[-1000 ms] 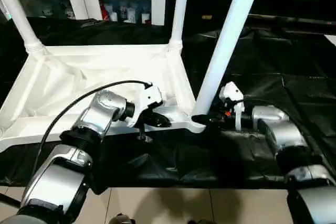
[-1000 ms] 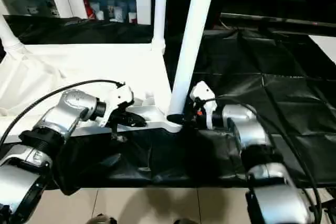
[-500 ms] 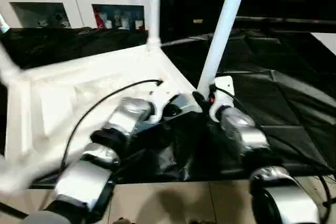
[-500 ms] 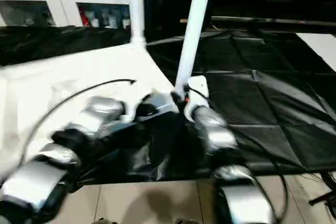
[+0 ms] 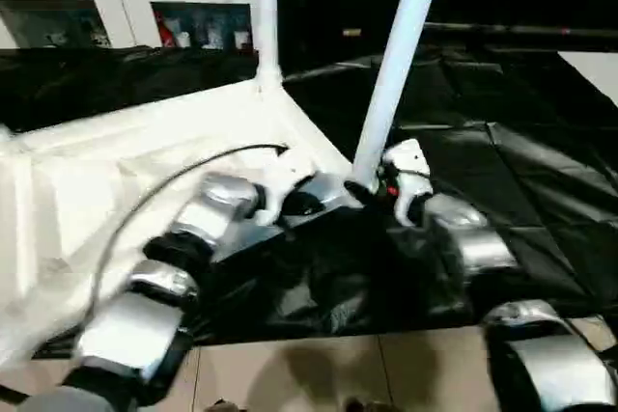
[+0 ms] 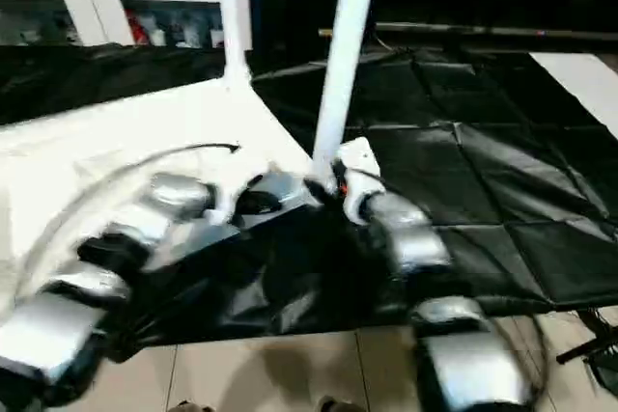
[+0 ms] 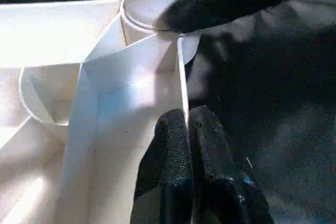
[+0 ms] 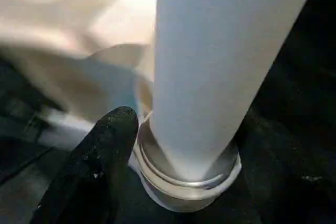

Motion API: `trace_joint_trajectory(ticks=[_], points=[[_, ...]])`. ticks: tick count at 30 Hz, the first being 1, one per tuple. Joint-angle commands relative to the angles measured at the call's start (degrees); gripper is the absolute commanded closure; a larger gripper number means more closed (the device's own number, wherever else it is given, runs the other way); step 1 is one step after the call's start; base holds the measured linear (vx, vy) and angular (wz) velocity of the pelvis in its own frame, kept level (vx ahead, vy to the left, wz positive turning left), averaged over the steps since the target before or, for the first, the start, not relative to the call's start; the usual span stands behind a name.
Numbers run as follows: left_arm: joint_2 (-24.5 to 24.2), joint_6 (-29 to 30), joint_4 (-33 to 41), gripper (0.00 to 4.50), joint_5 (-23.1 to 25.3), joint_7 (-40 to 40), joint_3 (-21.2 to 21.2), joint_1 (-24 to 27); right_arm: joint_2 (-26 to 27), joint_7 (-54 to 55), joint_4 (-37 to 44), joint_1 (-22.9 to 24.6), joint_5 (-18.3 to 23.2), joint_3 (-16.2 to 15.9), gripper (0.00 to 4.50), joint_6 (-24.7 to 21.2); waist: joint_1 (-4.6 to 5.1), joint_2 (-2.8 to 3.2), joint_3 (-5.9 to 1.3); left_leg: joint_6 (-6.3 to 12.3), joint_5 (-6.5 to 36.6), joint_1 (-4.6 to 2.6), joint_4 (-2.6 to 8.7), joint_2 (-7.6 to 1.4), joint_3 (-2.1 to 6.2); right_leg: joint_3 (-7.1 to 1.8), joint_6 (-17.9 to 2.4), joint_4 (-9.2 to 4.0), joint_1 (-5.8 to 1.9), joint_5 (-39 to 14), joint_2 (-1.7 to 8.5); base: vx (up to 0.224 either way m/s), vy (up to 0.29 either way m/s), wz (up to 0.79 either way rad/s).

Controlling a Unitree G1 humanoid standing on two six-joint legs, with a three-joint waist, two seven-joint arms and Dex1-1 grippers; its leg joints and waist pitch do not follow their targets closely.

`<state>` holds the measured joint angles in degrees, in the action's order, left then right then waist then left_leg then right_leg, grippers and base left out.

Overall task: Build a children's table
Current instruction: Rotate leg to tighten

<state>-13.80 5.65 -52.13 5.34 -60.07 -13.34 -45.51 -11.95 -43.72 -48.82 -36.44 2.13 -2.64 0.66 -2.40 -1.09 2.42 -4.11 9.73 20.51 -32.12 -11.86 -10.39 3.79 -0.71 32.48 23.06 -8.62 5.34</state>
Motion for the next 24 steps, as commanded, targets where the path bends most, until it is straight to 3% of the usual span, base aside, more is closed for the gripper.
trace_joint_trajectory(ticks=[1,3,5,9,11,13,15,19,24], points=[[-0.3,0.1,1.7,4.5,-0.3,-7.4,-2.9,1.5,-0.9,-7.4,2.0,0.6,1.2,-1.9,1.41,-0.3,-0.81,-0.09,-3.18,3.41,17.2,-0.4,3.68,-1.23,-0.2,-1.96,-12.7,-3.6,-2.58,-15.7,2.89,0.059,-0.049,0.05],[-1.7,0.8,3.6,4.5,-1.3,-12.4,-3.5,2.4,-3.6,-13.0,2.6,0.6,2.5,-1.5,1.41,-0.6,-1.57,-0.1,-3.49,4.1,12.3,0.07,3.21,-1.5,-0.45,-2.0,-15.0,-2.12,-2.84,-8.6,2.65,0.058,-0.042,0.03],[-2.2,1.0,4.3,4.5,-1.5,-13.6,-3.7,2.7,-4.7,-14.9,2.7,0.5,2.9,-1.4,1.41,-0.6,-2.21,0.16,-3.77,5.2,9.1,-0.31,2.79,-1.63,-0.74,-1.96,-17.1,-1.28,-2.72,-1.9,2.51,0.053,-0.02,0.0],[-3.7,2.4,6.3,4.5,-2.1,-17.3,-4.5,3.9,-7.6,-19.7,3.0,0.5,3.4,-1.9,1.41,-0.5,-2.79,0.0,-4.14,6.91,4.6,-0.04,2.17,-1.53,-0.9,-1.8,-18.3,-0.18,-2.93,5.5,2.31,0.0,0.0,0.0],[-4.4,2.9,7.4,4.5,-2.4,-18.7,-4.7,4.6,-8.6,-21.9,3.4,0.5,3.4,-2.2,1.41,-1.1,-2.75,-0.02,-3.83,7.0,6.8,-0.07,2.31,-1.56,-1.01,-1.79,-18.1,-0.61,-2.83,2.0,2.35,0.0,0.0,0.0],[-4.9,3.1,8.0,4.5,-2.6,-19.1,-4.6,4.9,-9.1,-23.4,4.4,0.5,3.9,-2.3,1.41,-2.3,-2.69,0.52,-3.68,5.87,9.3,-0.3,2.53,-1.68,-0.97,-1.85,-17.4,-1.04,-2.67,-1.9,2.4,0.0,0.0,0.0],[-5.3,3.1,8.2,4.5,-2.6,-19.7,-4.5,5.0,-9.3,-24.7,4.7,0.5,4.3,-2.3,1.68,-2.7,-2.67,0.21,-3.52,4.39,11.7,-0.4,2.69,-1.7,-0.99,-1.95,-16.4,-1.46,-2.59,-6.0,2.46,0.0,0.0,0.0],[-5.4,2.6,7.7,4.5,-2.3,-18.0,-4.0,5.0,-8.9,-24.9,5.3,1.3,5.2,-2.0,1.99,-3.3,-2.77,-0.4,-3.49,3.4,11.6,-0.2,2.68,-1.69,-0.92,-2.03,-15.0,-1.53,-2.58,-8.9,2.59,0.0,0.0,0.0],[-4.4,2.9,7.4,4.5,-1.9,-12.5,-3.2,4.8,-6.1,-19.6,4.6,2.6,4.6,-1.6,2.31,-3.4,-2.82,-0.51,-3.39,3.02,11.2,-0.19,2.67,-1.65,-0.9,-2.08,-14.1,-1.53,-2.31,-10.1,2.59,0.0,0.0,0.0]])
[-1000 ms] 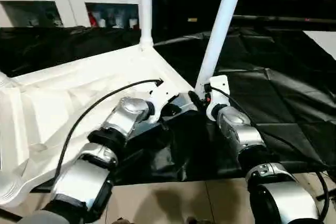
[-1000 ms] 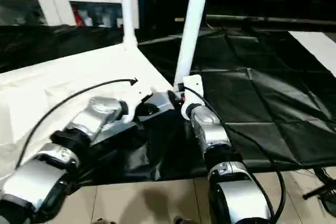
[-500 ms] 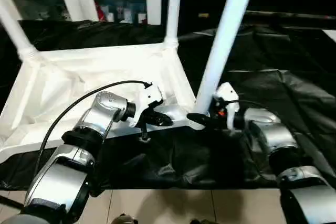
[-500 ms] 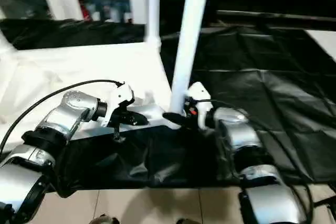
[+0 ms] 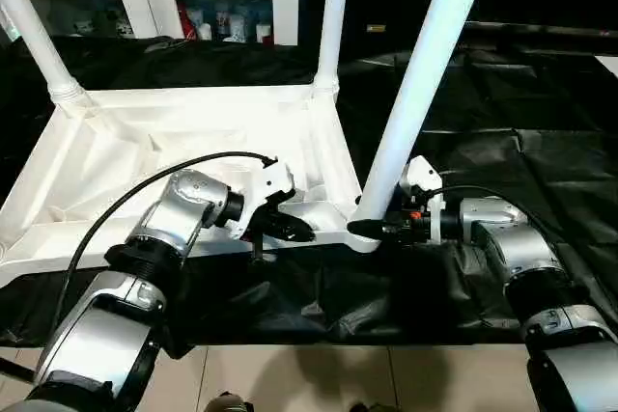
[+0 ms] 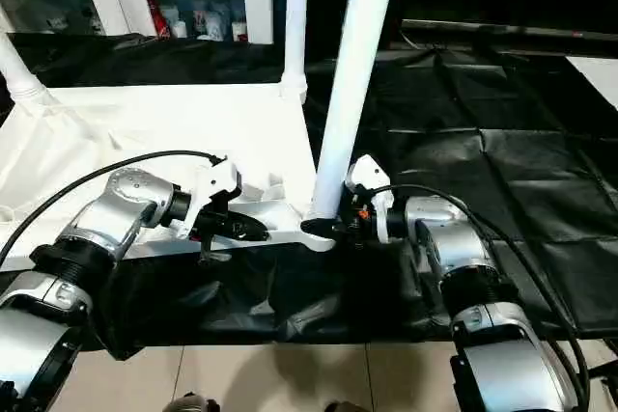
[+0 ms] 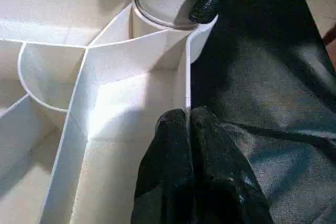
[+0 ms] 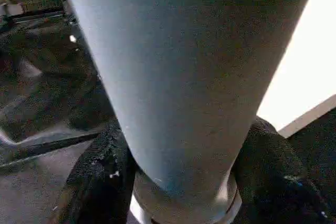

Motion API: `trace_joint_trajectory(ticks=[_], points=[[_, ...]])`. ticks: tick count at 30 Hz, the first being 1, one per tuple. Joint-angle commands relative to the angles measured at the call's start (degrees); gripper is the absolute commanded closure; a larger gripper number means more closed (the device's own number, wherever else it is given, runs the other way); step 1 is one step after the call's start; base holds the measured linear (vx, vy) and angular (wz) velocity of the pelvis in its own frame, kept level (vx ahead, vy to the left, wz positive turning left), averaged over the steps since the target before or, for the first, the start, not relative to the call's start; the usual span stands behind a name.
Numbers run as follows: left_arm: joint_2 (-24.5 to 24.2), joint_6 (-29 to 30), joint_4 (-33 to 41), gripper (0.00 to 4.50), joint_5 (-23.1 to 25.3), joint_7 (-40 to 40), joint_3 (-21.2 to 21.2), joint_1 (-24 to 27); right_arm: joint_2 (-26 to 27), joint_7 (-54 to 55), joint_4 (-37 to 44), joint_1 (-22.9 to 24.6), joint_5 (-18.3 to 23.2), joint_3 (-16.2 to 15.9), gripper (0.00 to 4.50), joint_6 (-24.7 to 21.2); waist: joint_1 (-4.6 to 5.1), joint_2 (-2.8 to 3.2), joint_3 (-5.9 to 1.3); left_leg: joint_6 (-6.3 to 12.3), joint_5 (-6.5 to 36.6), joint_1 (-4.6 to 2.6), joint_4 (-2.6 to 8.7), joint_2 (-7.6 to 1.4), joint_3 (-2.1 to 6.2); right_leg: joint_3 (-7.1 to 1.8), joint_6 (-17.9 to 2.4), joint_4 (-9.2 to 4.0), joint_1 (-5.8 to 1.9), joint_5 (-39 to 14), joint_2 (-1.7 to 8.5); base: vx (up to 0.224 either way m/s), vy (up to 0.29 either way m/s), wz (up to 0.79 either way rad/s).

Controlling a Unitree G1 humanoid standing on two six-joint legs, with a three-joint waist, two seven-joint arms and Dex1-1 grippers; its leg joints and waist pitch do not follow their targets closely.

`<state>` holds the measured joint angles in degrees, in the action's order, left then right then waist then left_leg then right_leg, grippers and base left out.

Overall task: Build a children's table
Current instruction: Rotate leg to tighten

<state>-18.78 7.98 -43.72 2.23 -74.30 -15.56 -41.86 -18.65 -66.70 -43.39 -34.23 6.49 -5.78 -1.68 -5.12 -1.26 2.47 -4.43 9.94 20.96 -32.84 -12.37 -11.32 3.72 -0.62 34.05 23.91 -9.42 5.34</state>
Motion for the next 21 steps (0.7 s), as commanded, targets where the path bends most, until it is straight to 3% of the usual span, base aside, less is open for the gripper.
trace_joint_trajectory(ticks=[1,2,3,4,5,6,7,9,10,11,12,13,14,17,18,21], points=[[1.3,0.5,-1.8,4.5,1.5,4.5,-0.5,0.7,1.7,6.7,-1.7,0.3,0.0,2.3,2.34,-1.1,-0.01,-0.38,-3.4,3.18,11.3,-0.59,3.45,-1.1,0.05,-2.02,-14.0,-3.2,-3.18,-9.9,2.62,0.0,0.0,0.0],[2.4,0.4,-3.1,4.5,2.0,8.4,0.2,0.1,3.6,12.8,-3.6,0.0,-0.6,3.3,2.37,-0.7,0.18,-0.28,-3.3,2.0,12.9,-0.78,3.64,-1.04,0.2,-2.05,-13.0,-3.59,-2.93,-13.3,2.74,0.0,0.0,0.0],[3.5,0.6,-4.2,4.5,2.5,12.1,0.8,-0.5,5.4,18.3,-5.2,-0.1,-0.9,4.0,2.37,-1.0,0.18,-0.28,-3.3,2.0,12.9,-0.78,3.64,-1.04,0.2,-2.05,-13.0,-3.59,-2.93,-13.3,2.74,0.0,0.0,0.0],[4.4,0.7,-5.0,4.5,2.8,14.7,1.1,-0.9,6.8,22.2,-6.4,-0.2,-1.2,4.5,2.41,-1.3,0.55,-0.29,-2.92,0.83,15.4,-0.89,3.81,-0.83,0.27,-2.07,-12.0,-4.27,-2.6,-17.8,2.81,0.0,0.0,0.0],[5.2,0.9,-5.6,4.5,3.1,16.8,1.3,-1.2,7.8,25.5,-7.3,-0.1,-1.7,4.6,2.45,-1.0,0.97,0.05,-2.72,-0.95,19.2,-1.22,4.18,-0.68,0.68,-1.89,-9.4,-5.06,-2.47,-25.1,2.79,0.0,0.0,0.0],[7.2,1.6,-6.4,4.5,3.2,20.5,1.8,-1.9,10.2,32.8,-9.2,-0.4,-2.2,5.4,2.5,-1.1,1.07,0.09,-2.73,-1.22,19.9,-1.29,4.25,-0.63,0.79,-1.87,-8.8,-5.18,-2.44,-26.4,2.82,0.0,0.0,0.0],[7.2,1.6,-6.4,4.5,3.2,20.5,1.8,-1.9,10.2,32.8,-9.2,-0.4,-2.2,5.4,2.52,-1.1,1.15,0.35,-2.69,-1.6,20.5,-1.44,4.27,-0.59,0.85,-1.9,-8.3,-5.29,-2.28,-27.3,2.8,0.0,0.0,0.0],[9.6,2.4,-7.3,4.5,3.0,24.6,2.4,-2.8,13.0,40.4,-10.8,-1.1,-1.2,7.4,2.53,-2.2,1.67,0.04,-2.6,-1.63,23.1,-1.8,4.34,-0.43,1.08,-1.62,-7.1,-5.88,-2.06,-30.6,2.68,0.0,0.0,0.0],[11.5,2.7,-7.9,4.5,3.0,27.8,2.6,-3.5,15.3,44.7,-11.7,-1.7,-0.7,8.6,2.54,-2.7,2.08,0.41,-2.59,-1.57,25.0,-2.01,4.4,-0.38,1.31,-1.54,-6.2,-6.3,-1.76,-32.2,2.57,0.0,0.0,0.0],[11.5,2.7,-7.9,4.5,3.0,27.8,2.6,-3.5,15.3,44.7,-11.7,-1.7,-0.7,8.6,2.54,-2.7,2.19,0.35,-2.62,-1.53,25.1,-1.99,4.41,-0.31,1.34,-1.52,-6.1,-6.36,-1.75,-32.1,2.51,0.0,0.0,0.0],[13.3,2.8,-8.8,4.5,3.1,30.3,2.8,-4.1,16.9,48.2,-12.7,-2.3,-1.1,8.9,2.54,-2.2,2.31,1.07,-2.61,-1.58,25.8,-2.01,4.58,-0.36,1.46,-1.44,-6.3,-6.57,-1.83,-31.0,2.43,0.0,0.0,0.0],[14.5,2.3,-8.7,4.5,3.1,30.3,2.5,-4.0,18.1,49.7,-13.2,-3.0,-1.3,8.8,2.54,-2.3,2.53,0.88,-2.71,-1.54,25.5,-1.85,4.65,-0.33,1.57,-1.33,-6.5,-6.43,-2.08,-30.0,2.41,0.0,0.0,0.0],[15.6,1.8,-8.8,4.5,3.1,30.5,2.3,-4.0,19.4,51.3,-13.8,-3.7,-1.7,8.7,2.54,-2.3,2.42,1.1,-2.8,-1.33,25.0,-1.64,4.82,-0.25,1.63,-1.34,-6.7,-6.42,-2.26,-28.6,2.35,0.0,0.0,0.0],[16.6,0.2,-8.5,4.5,3.3,29.3,1.7,-3.4,20.6,49.7,-13.8,-4.3,-3.5,6.4,2.54,-0.8,2.7,0.83,-2.82,-0.82,26.0,-1.63,4.75,-0.2,1.54,-1.42,-7.1,-6.47,-2.11,-27.5,2.32,0.0,0.0,0.0],[16.1,-1.0,-8.5,4.5,3.5,28.4,1.4,-3.1,20.4,47.3,-13.1,-4.0,-3.8,5.6,2.19,0.4,2.65,0.8,-2.84,-0.48,25.7,-1.59,4.73,-0.18,1.48,-1.49,-7.2,-6.44,-2.16,-27.0,2.36,0.0,0.0,0.0],[14.7,-3.0,-9.0,4.5,3.6,27.1,1.0,-2.7,19.3,44.4,-11.6,-3.4,-3.7,5.3,1.85,1.5,2.7,0.69,-3.02,0.19,23.9,-1.25,4.76,-0.27,1.4,-1.68,-7.7,-6.15,-2.48,-24.9,2.43,0.0,0.0,0.0]])
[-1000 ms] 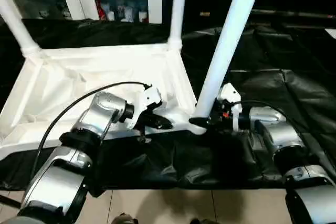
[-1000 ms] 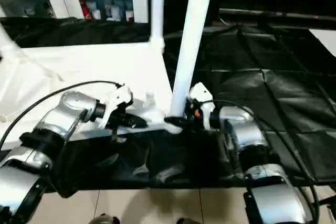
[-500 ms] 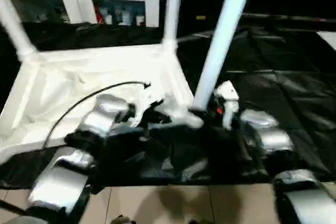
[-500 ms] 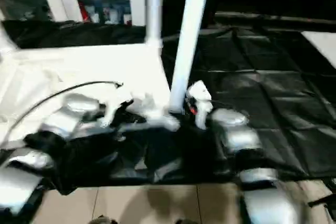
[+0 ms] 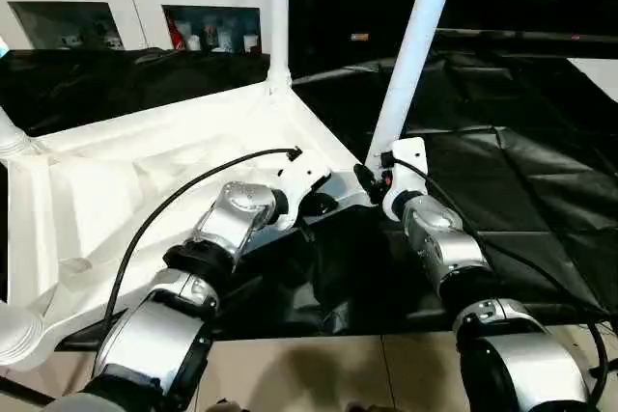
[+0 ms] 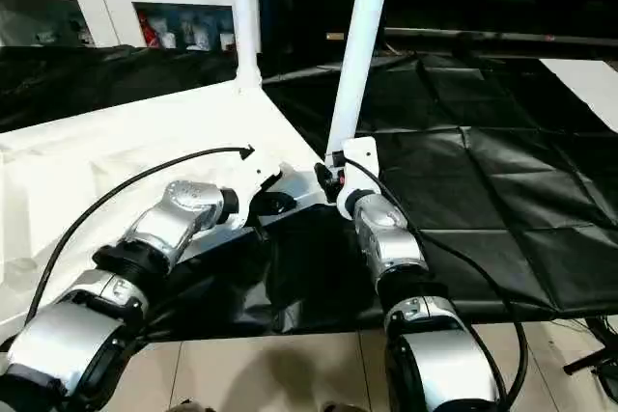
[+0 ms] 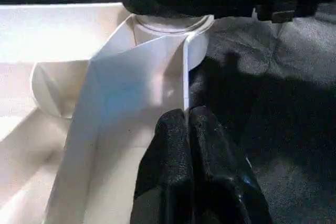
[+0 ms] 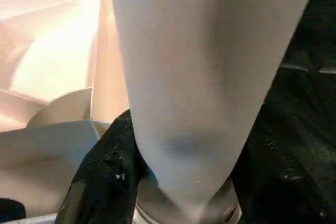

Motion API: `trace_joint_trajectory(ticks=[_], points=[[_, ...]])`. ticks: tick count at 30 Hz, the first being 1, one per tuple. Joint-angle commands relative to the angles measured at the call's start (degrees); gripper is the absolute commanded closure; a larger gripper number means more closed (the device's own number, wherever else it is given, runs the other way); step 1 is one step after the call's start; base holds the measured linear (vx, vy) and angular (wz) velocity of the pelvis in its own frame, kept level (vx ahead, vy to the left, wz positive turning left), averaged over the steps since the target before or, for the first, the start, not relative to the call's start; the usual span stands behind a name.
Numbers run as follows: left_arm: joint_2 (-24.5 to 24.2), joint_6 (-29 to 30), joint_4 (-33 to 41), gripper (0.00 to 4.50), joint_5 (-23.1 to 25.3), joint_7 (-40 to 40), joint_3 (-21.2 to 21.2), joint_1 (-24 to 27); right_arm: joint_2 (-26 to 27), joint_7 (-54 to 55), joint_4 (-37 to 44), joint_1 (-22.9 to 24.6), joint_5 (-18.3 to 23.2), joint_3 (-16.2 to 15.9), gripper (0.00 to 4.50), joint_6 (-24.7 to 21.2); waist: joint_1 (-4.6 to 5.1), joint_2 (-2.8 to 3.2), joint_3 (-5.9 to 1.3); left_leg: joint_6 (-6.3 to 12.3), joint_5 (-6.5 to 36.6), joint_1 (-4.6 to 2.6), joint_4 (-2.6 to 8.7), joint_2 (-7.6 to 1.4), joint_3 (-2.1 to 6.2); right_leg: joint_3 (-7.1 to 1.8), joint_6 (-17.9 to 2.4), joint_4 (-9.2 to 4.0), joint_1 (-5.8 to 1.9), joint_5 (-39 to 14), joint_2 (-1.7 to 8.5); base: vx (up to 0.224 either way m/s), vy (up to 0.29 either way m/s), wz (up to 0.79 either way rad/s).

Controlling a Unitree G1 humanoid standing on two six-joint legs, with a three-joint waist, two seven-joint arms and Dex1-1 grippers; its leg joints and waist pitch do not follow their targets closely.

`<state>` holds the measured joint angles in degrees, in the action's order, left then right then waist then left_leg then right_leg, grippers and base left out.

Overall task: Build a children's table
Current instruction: Rotate leg to tighten, then rotate table base

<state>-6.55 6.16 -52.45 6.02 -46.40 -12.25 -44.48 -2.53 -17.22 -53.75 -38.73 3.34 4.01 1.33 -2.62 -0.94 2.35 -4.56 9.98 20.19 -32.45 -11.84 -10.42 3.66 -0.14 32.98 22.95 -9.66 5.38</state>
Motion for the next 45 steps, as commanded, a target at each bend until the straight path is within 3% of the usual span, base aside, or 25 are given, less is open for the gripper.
trace_joint_trajectory(ticks=[1,4,7,8,9,10,11,12,14,15,18,20,23,28,29,31,33,36,40,41,42,43,45], points=[[1.9,-2.2,-0.7,4.5,-0.1,-1.3,-2.3,-0.2,2.1,-6.1,-0.6,1.2,-1.0,-4.9,1.82,-1.2,0.24,0.38,-2.95,0.46,22.8,-0.42,4.34,-0.88,0.39,-1.73,-8.9,-4.81,-1.56,-22.3,2.31,0.0,0.0,0.0],[0.2,-3.9,-1.5,4.5,0.3,-3.1,-2.4,-0.4,-1.7,-10.8,1.7,1.9,-1.9,-6.4,1.51,-0.5,0.32,0.48,-3.03,0.81,21.5,-0.29,4.27,-0.92,0.27,-1.75,-10.3,-4.42,-1.9,-19.3,2.2,0.0,0.0,0.0],[-1.0,-4.4,-2.2,4.5,0.4,-4.2,-2.1,-0.7,-5.2,-16.5,4.8,3.3,-1.4,-7.0,1.51,-0.1,0.15,0.43,-3.17,1.75,19.4,-0.25,4.0,-1.0,0.02,-1.91,-11.7,-4.09,-2.07,-15.6,2.24,0.0,0.0,0.0],[-2.1,-5.2,-2.3,4.5,0.5,-6.4,-2.1,-0.8,-9.7,-24.1,9.4,6.0,-0.2,-7.4,1.51,0.4,-0.38,0.32,-3.31,2.93,18.0,-0.62,3.72,-1.11,-0.25,-1.97,-12.3,-4.0,-2.1,-13.1,2.16,0.0,0.0,0.0],[-2.6,-5.5,-2.3,4.5,0.4,-7.4,-2.0,-0.8,-11.9,-27.4,11.5,7.3,0.3,-7.7,1.51,0.9,-0.53,-0.42,-3.32,3.66,17.2,-0.56,3.56,-1.1,-0.42,-1.98,-12.5,-3.94,-2.21,-11.9,2.11,0.0,0.0,0.0],[-2.9,-5.6,-2.3,4.5,0.4,-7.9,-2.0,-0.8,-13.0,-29.0,12.5,7.9,0.5,-7.8,1.51,1.2,-0.95,-0.22,-3.4,4.16,16.0,-0.54,3.46,-1.18,-0.4,-2.03,-13.1,-3.59,-2.35,-10.4,2.22,0.0,0.0,0.0],[-3.2,-5.8,-2.3,4.5,0.3,-8.6,-2.0,-0.8,-14.3,-30.9,13.5,8.5,0.8,-7.8,1.51,1.4,-1.04,-0.06,-3.53,5.1,13.1,0.01,3.39,-1.23,-0.38,-2.01,-14.0,-3.04,-2.74,-7.0,2.32,0.0,0.0,0.0],[-3.7,-6.2,-2.3,4.5,0.2,-9.7,-2.0,-0.8,-16.4,-33.7,14.9,9.5,1.3,-7.7,1.51,1.7,-1.06,-0.59,-3.62,5.84,10.9,0.47,3.31,-1.23,-0.27,-1.83,-14.5,-2.59,-3.13,-5.3,2.42,0.0,0.0,0.0],[-4.3,-6.7,-2.3,4.5,0.3,-10.9,-2.2,-0.7,-18.7,-37.0,16.1,10.3,2.4,-7.4,1.51,1.3,-1.31,-0.63,-3.7,7.32,9.1,0.45,2.96,-1.37,-0.39,-1.75,-15.4,-2.27,-3.11,-3.6,2.39,0.0,0.0,0.0],[-5.0,-7.3,-1.7,4.5,0.0,-12.8,-2.3,-0.3,-23.1,-43.5,18.3,11.4,4.7,-6.7,1.51,-0.7,-1.37,-0.77,-3.67,7.56,9.0,0.4,2.96,-1.42,-0.45,-1.67,-15.7,-2.3,-3.02,-3.6,2.34,0.0,0.0,0.0],[-5.1,-7.5,-1.3,4.5,-0.3,-13.6,-2.3,-0.1,-25.7,-47.4,19.7,11.8,6.6,-5.8,1.51,-2.8,-1.83,-0.92,-3.55,8.49,9.5,0.44,2.72,-1.57,-0.65,-1.64,-16.2,-2.25,-2.97,-4.1,2.34,0.0,0.0,0.0],[-5.1,-7.6,-1.3,4.5,-0.3,-13.9,-2.4,-0.1,-26.8,-48.8,20.9,12.3,7.6,-5.3,1.51,-3.8,-1.88,-1.13,-3.34,7.73,11.2,0.54,2.84,-1.57,-0.71,-1.61,-15.3,-2.64,-2.81,-8.0,2.55,0.0,0.0,0.0],[-4.9,-8.5,-1.6,4.5,-0.5,-15.3,-2.8,-0.5,-30.6,-52.0,23.3,13.6,9.6,-3.2,1.51,-5.6,-2.36,-0.96,-3.25,6.82,12.5,0.14,2.91,-1.73,-0.72,-1.74,-13.9,-3.09,-2.65,-11.6,2.59,0.0,0.0,0.0],[-4.5,-9.4,-1.3,4.5,-0.6,-15.7,-2.7,-0.3,-31.9,-53.8,26.8,15.1,12.5,-2.4,1.51,-9.2,-2.88,-1.19,-3.47,7.03,10.1,0.31,2.7,-1.64,-0.77,-1.69,-14.1,-2.63,-2.75,-8.3,2.48,0.0,0.0,0.0],[-4.4,-10.3,-0.9,4.5,-0.7,-14.9,-2.5,0.1,-31.9,-54.4,28.5,15.9,12.8,-2.9,1.51,-10.3,-2.88,-1.57,-3.48,7.29,9.8,0.33,2.66,-1.61,-0.81,-1.62,-14.0,-2.63,-2.76,-8.4,2.49,0.0,0.0,0.0],[-4.0,-10.4,0.1,4.5,-1.5,-14.0,-1.6,0.3,-31.7,-55.0,30.6,16.7,13.1,-3.8,1.51,-11.8,-3.04,-1.5,-3.41,7.5,9.7,0.35,2.65,-1.66,-0.8,-1.63,-13.8,-2.71,-2.71,-9.1,2.53,0.0,0.0,0.0],[-4.2,-7.6,2.0,4.5,-2.9,-14.8,-0.7,0.1,-30.7,-56.2,31.5,16.7,13.4,-5.4,1.51,-12.6,-3.12,-1.24,-3.48,7.09,9.6,0.31,2.68,-1.7,-0.74,-1.58,-13.7,-2.65,-2.63,-9.9,2.62,0.0,0.0,0.0],[-5.1,-4.6,4.2,3.95,-3.8,-16.1,-0.3,0.2,-29.3,-56.2,31.0,16.3,12.8,-6.9,1.42,-12.4,-2.97,-1.25,-3.47,6.4,10.0,0.36,2.77,-1.74,-0.66,-1.57,-13.7,-2.67,-2.56,-10.4,2.66,0.0,0.0,0.0],[-6.2,-1.9,7.7,3.75,-5.1,-18.1,0.2,1.1,-27.5,-55.4,31.1,16.1,12.2,-8.2,1.42,-12.3,-3.04,-1.11,-3.64,6.17,8.6,0.29,2.66,-1.74,-0.75,-1.58,-15.0,-2.21,-2.51,-6.8,2.46,0.0,0.0,0.0],[-6.8,-0.7,10.0,3.58,-5.6,-18.3,0.5,1.7,-26.5,-54.7,31.4,16.0,12.0,-8.7,1.42,-12.4,-3.11,-1.19,-3.65,6.31,8.0,0.41,2.63,-1.73,-0.71,-1.61,-15.3,-1.96,-2.7,-5.5,2.53,0.0,0.0,0.0],[-7.9,1.8,14.0,3.58,-6.1,-19.0,0.5,3.2,-24.8,-53.7,31.3,15.6,12.0,-9.3,1.42,-12.6,-3.34,-1.67,-3.61,6.45,7.6,0.39,2.68,-1.79,-0.73,-1.58,-15.3,-1.83,-2.67,-5.2,2.6,0.0,0.0,0.0],[-8.4,3.0,15.7,3.46,-6.3,-19.2,0.5,3.8,-24.1,-53.2,31.2,15.4,11.8,-9.5,1.42,-12.6,-3.26,-1.54,-3.51,6.25,7.3,0.7,2.85,-1.87,-0.61,-1.58,-15.3,-1.61,-2.72,-5.8,2.78,0.0,0.0,0.0],[-10.1,7.2,21.3,3.3,-7.0,-20.2,0.4,6.2,-22.1,-52.3,30.4,14.8,11.5,-10.2,1.42,-12.3,-3.25,-1.56,-3.53,5.34,7.8,0.39,2.89,-2.06,-0.6,-1.68,-15.2,-1.55,-2.57,-6.7,2.94,0.0,0.0,0.0]])
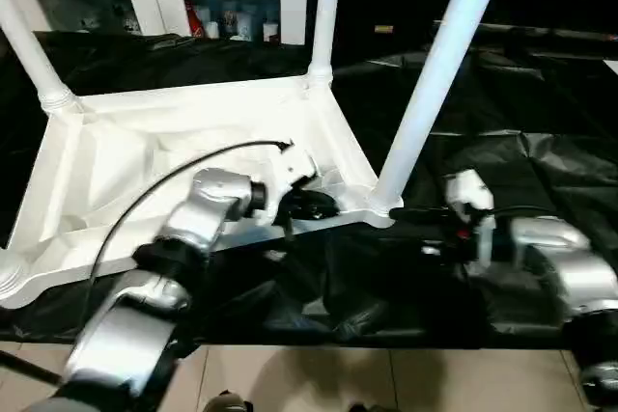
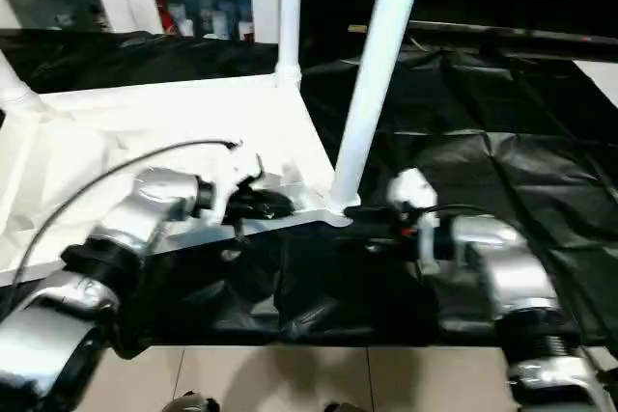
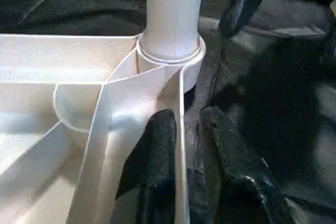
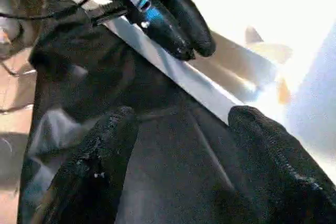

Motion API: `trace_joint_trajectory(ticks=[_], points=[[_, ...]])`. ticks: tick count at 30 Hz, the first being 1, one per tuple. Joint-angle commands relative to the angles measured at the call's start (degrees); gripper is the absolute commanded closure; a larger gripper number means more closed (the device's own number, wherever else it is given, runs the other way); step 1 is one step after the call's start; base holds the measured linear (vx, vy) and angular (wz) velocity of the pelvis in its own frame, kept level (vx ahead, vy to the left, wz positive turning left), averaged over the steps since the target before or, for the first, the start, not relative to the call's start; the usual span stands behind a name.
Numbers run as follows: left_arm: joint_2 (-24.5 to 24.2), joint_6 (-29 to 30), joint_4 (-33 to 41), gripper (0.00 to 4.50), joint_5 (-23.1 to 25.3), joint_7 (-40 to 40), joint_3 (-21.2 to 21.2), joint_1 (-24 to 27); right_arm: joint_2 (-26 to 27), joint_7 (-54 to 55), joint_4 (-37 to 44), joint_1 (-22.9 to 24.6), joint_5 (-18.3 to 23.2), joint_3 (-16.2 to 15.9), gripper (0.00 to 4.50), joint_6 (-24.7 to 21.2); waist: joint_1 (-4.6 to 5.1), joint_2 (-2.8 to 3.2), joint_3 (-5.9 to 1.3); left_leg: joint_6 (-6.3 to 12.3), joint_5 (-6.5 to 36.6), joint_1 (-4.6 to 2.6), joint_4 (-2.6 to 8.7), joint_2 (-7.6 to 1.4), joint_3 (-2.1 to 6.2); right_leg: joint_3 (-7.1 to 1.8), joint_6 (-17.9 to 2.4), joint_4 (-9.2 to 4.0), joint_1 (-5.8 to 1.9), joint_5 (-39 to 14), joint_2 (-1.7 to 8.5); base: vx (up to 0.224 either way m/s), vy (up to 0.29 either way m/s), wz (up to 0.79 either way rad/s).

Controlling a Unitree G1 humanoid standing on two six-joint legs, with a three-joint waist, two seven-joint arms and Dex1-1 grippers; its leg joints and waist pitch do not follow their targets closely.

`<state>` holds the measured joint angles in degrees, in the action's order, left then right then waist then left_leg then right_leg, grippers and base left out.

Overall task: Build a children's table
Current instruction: Rotate table base

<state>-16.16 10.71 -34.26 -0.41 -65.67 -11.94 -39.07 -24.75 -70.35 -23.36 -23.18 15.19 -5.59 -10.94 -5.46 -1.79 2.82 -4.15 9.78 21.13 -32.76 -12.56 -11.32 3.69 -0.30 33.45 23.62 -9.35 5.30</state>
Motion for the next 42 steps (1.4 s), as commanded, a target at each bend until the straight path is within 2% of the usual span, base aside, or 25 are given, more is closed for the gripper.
trace_joint_trajectory(ticks=[1,3,4,5,6,7,8,9,12,13,15,16,17,19,20,23,24,27,28,29,31,35,36,39,42], points=[[-1.0,4.1,5.2,3.23,-0.9,-1.0,0.0,1.7,0.7,1.2,-0.4,-1.0,-0.6,-0.8,1.42,0.4,-0.26,-0.64,-3.88,4.68,8.2,-0.46,3.29,-1.27,0.22,-1.72,-14.9,-2.16,-3.11,-7.5,2.81,0.0,0.0,0.0],[-2.6,7.7,10.7,3.15,-1.6,-1.2,-0.1,4.2,2.2,3.7,-2.5,-2.2,-1.8,-1.1,1.42,1.5,-0.11,-0.69,-3.8,3.79,8.9,-0.71,3.29,-1.06,0.1,-1.87,-14.4,-2.35,-2.89,-8.3,2.59,0.0,0.0,0.0],[-5.2,11.5,17.4,3.05,-2.8,-2.1,0.4,8.0,4.3,8.2,-5.9,-4.4,-3.8,-1.1,1.42,3.4,-0.26,0.15,-3.91,2.87,9.1,-0.96,3.35,-1.34,0.3,-1.94,-14.8,-1.97,-2.78,-8.0,2.97,0.0,0.0,0.0],[-6.6,13.2,20.7,2.88,-3.4,-2.4,0.8,10.4,5.4,10.9,-8.3,-5.8,-4.5,-0.7,1.42,4.4,0.47,0.11,-3.58,1.87,9.6,-0.45,3.61,-1.06,0.27,-1.99,-14.5,-2.24,-2.74,-8.6,2.67,0.0,0.0,0.0],[-7.4,14.1,22.7,2.88,-3.6,-2.5,1.1,11.9,6.1,12.6,-9.8,-6.7,-4.8,-0.4,1.42,5.0,0.46,0.13,-3.6,0.95,11.0,-0.92,3.55,-1.02,0.17,-2.07,-14.1,-2.35,-2.58,-10.1,2.59,0.0,0.0,0.0],[-8.0,14.3,23.9,2.83,-3.7,-2.3,1.4,13.2,6.5,14.3,-11.2,-7.5,-5.1,0.1,1.42,5.2,0.6,0.52,-3.51,0.59,11.6,-0.78,3.63,-0.97,0.25,-2.09,-14.0,-2.35,-2.6,-10.8,2.58,0.0,0.0,0.0],[-8.3,14.6,24.8,2.71,-3.7,-1.9,1.6,14.1,6.8,16.0,-12.2,-8.1,-5.5,0.5,1.42,5.4,0.68,0.43,-3.35,0.02,13.0,-1.08,3.72,-0.83,0.08,-2.1,-13.2,-2.83,-2.41,-12.6,2.27,0.0,0.0,0.0],[-8.8,15.2,26.5,2.61,-3.8,-1.1,1.9,15.7,7.1,18.5,-13.5,-8.8,-6.1,1.1,1.42,5.7,0.64,0.82,-3.42,-0.75,13.7,-1.43,3.7,-1.0,0.13,-2.22,-13.2,-2.72,-2.23,-12.5,2.33,0.0,0.0,0.0],[-8.1,16.2,31.3,2.41,-4.9,3.1,5.3,21.7,8.4,31.5,-21.9,-13.0,-7.5,4.4,1.42,7.7,0.88,0.31,-3.41,-1.82,14.2,-1.27,3.76,-0.86,0.16,-2.2,-12.6,-2.69,-2.37,-14.2,2.29,0.0,0.0,0.0],[-7.3,16.2,32.6,2.41,-4.9,5.1,6.5,23.3,8.6,34.9,-24.5,-14.1,-7.2,5.5,1.42,8.3,1.0,-0.31,-3.35,-1.66,14.3,-1.43,3.74,-0.94,-0.09,-2.27,-12.4,-2.96,-2.11,-14.3,2.15,0.0,0.0,0.0],[-6.9,16.4,33.2,2.18,-4.9,6.0,6.9,23.9,8.7,35.9,-25.4,-14.6,-6.9,5.9,1.42,8.5,0.77,0.14,-3.29,-1.41,15.5,-1.99,3.56,-0.83,-0.32,-2.38,-11.7,-3.12,-1.56,-15.1,1.76,0.0,0.0,0.0],[-6.8,17.7,35.0,2.09,-5.3,7.1,7.1,24.9,8.7,38.4,-27.7,-15.7,-6.9,6.6,1.42,9.1,0.84,-0.42,-3.26,-1.2,15.4,-1.96,3.55,-0.82,-0.39,-2.36,-11.4,-3.18,-1.56,-14.9,1.67,0.0,0.0,0.0],[-6.5,19.1,37.9,2.04,-5.7,8.8,7.4,27.4,9.0,44.6,-32.8,-18.2,-6.7,8.1,1.42,10.4,1.12,-0.49,-3.37,-1.42,13.8,-1.12,3.67,-0.77,-0.07,-2.22,-10.9,-2.62,-2.26,-14.1,1.85,0.0,0.0,0.0],[-6.4,20.4,40.8,1.94,-6.1,10.1,7.6,29.8,9.2,49.6,-37.2,-20.5,-6.4,9.7,1.42,11.7,1.2,-0.63,-3.38,-1.48,13.4,-1.02,3.63,-0.75,-0.04,-2.17,-10.7,-2.51,-2.24,-13.7,1.88,0.0,0.0,0.0],[-6.1,21.3,43.1,1.79,-6.3,11.4,8.1,31.8,9.2,53.0,-40.5,-22.3,-6.0,11.0,1.42,12.8,1.19,-1.18,-3.53,-1.25,12.9,-0.93,3.46,-0.73,-0.06,-2.15,-10.5,-2.2,-2.29,-13.2,1.92,0.0,0.0,0.0],[-6.1,23.8,48.5,1.58,-7.3,13.4,9.9,36.5,9.0,58.4,-45.4,-26.0,-5.8,13.3,1.42,14.9,1.6,-1.4,-3.67,-0.31,11.5,-0.5,3.03,-0.49,-0.25,-2.22,-10.3,-1.74,-2.31,-10.7,1.71,0.0,0.0,0.0],[-6.2,23.9,48.8,1.49,-7.3,13.3,10.0,36.8,9.0,58.5,-45.5,-26.2,-5.8,13.3,1.42,15.0,1.92,-1.33,-3.61,0.08,10.9,-0.26,2.98,-0.42,-0.25,-2.18,-10.4,-1.67,-2.34,-9.6,1.59,0.0,0.0,0.0],[-9.1,26.6,55.8,1.2,-7.8,12.7,10.6,44.3,9.5,54.5,-45.8,-28.5,-5.6,13.5,1.42,16.6,2.41,-2.97,-3.47,1.13,12.2,0.25,2.75,-0.56,-0.19,-2.14,-9.6,-1.52,-2.47,-11.1,1.72,0.0,0.0,0.0],[-9.3,27.1,57.2,1.2,-7.9,13.1,10.8,45.7,9.7,51.9,-45.7,-28.6,-5.3,13.5,1.42,16.8,2.43,-3.08,-3.36,1.28,12.0,0.48,2.92,-0.63,-0.03,-2.07,-9.2,-1.47,-2.62,-11.8,1.78,0.0,0.0,0.0],[-9.3,27.2,58.0,1.17,-8.0,13.4,11.0,46.5,9.9,50.1,-45.5,-28.5,-5.3,13.3,1.42,16.9,2.42,-2.48,-3.29,1.47,12.7,-0.17,2.74,-0.72,-0.23,-2.23,-9.3,-1.67,-2.02,-12.0,1.62,0.0,0.0,0.0],[-8.6,26.9,59.3,0.93,-8.1,15.5,11.9,47.9,9.9,43.8,-44.8,-27.3,-5.9,11.7,1.42,17.8,2.51,-3.08,-3.19,1.72,12.7,-0.32,2.82,-0.91,-0.32,-2.18,-10.2,-1.66,-1.85,-10.5,1.29,0.0,0.0,0.0],[-6.6,26.2,59.5,0.62,-8.2,19.1,12.9,47.5,9.4,33.3,-43.0,-23.9,-6.7,9.2,1.42,19.3,1.74,-3.17,-2.88,1.03,14.4,-0.9,2.9,-1.12,-0.35,-2.26,-10.8,-1.83,-1.58,-10.4,1.24,0.0,0.0,0.0],[-6.6,26.2,59.5,0.46,-8.2,19.1,12.9,47.5,9.4,33.3,-43.0,-23.9,-6.7,9.2,1.42,19.3,1.66,-3.33,-2.92,0.62,15.2,-0.77,2.93,-1.04,-0.22,-2.24,-10.7,-1.86,-1.79,-11.7,1.3,0.0,0.0,0.0],[-6.2,26.1,58.6,0.28,-8.1,20.6,11.8,46.3,8.7,26.5,-40.7,-20.8,-8.0,6.7,1.42,19.4,1.72,-2.76,-2.96,-0.47,17.2,-0.59,3.11,-1.0,0.14,-2.24,-9.7,-2.11,-1.95,-14.6,1.47,0.0,0.0,0.0],[-6.1,26.1,58.5,0.06,-7.9,21.7,11.7,45.9,9.5,23.7,-40.2,-20.9,-7.3,7.1,1.42,19.9,1.82,-3.08,-3.02,-0.58,18.0,-0.43,3.14,-0.98,0.34,-2.21,-9.4,-2.36,-2.02,-16.5,1.69,0.0,0.0,0.0]])
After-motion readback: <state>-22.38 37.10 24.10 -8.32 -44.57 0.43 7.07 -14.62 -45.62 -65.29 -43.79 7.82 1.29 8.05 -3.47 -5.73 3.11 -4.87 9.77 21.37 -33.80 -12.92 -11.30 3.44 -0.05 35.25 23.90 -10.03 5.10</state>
